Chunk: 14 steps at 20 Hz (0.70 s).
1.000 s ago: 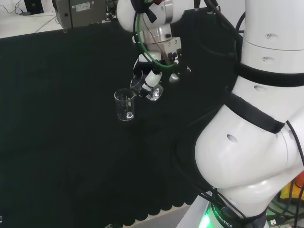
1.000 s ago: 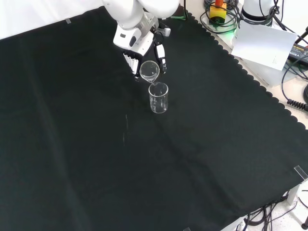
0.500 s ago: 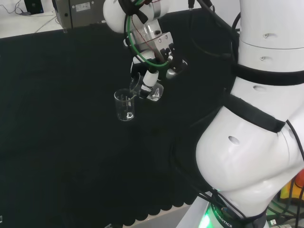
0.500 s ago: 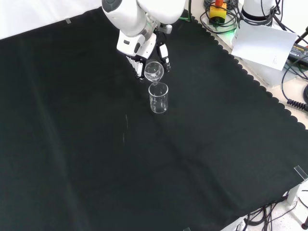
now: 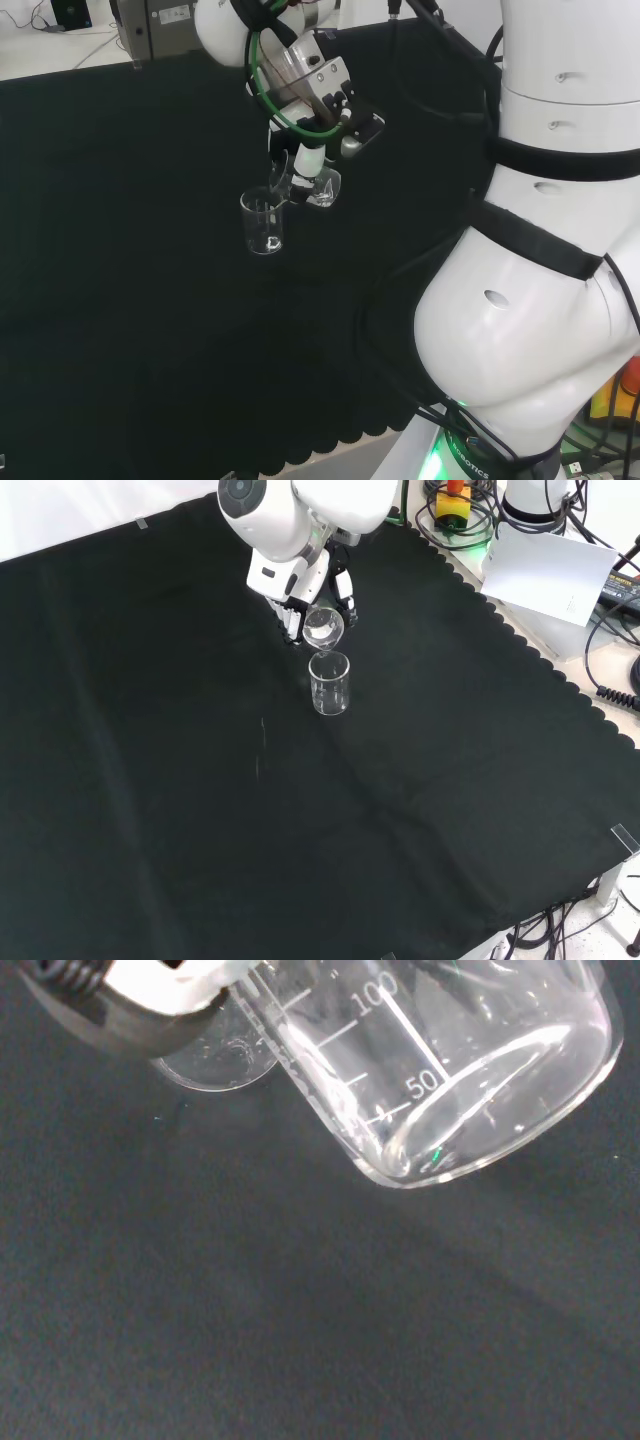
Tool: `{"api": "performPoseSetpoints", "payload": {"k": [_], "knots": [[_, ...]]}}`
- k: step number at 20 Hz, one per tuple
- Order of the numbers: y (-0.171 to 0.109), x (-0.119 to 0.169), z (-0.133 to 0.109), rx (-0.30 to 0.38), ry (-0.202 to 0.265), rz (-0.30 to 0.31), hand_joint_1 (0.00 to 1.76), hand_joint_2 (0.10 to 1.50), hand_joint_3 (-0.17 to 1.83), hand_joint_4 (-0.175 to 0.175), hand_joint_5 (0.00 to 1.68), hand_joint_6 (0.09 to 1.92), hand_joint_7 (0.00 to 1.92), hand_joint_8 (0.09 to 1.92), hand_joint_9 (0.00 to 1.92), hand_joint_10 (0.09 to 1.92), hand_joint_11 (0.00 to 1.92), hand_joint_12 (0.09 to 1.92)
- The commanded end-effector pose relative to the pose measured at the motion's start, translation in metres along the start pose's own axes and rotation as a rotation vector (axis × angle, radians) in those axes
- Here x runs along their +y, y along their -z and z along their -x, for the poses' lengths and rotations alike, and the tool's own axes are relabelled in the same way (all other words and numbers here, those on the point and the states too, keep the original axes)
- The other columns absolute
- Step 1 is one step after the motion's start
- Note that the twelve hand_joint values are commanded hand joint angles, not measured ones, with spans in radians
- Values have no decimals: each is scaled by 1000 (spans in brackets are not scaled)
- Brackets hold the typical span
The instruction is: Pour the water from the handheld beaker into the one on the table.
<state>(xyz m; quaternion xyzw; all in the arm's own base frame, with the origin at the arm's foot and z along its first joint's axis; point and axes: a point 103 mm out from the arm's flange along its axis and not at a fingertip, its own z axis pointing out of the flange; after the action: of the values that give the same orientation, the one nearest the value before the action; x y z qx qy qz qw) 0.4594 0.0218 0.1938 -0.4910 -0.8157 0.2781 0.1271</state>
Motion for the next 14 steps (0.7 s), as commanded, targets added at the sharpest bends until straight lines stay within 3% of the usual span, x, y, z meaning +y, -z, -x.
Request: {"api": "performPoseSetpoints", "payload": {"k": [1, 14], "knots": [[7, 1, -5, -35, -4, -44, 1183, 1125, -175, -175, 1119, 854, 1398, 1184, 1554, 859, 1343, 885], [18, 1, -11, -93, -27, -110, 1182, 1128, -175, -175, 1111, 867, 1396, 1189, 1551, 866, 1342, 890]]}}
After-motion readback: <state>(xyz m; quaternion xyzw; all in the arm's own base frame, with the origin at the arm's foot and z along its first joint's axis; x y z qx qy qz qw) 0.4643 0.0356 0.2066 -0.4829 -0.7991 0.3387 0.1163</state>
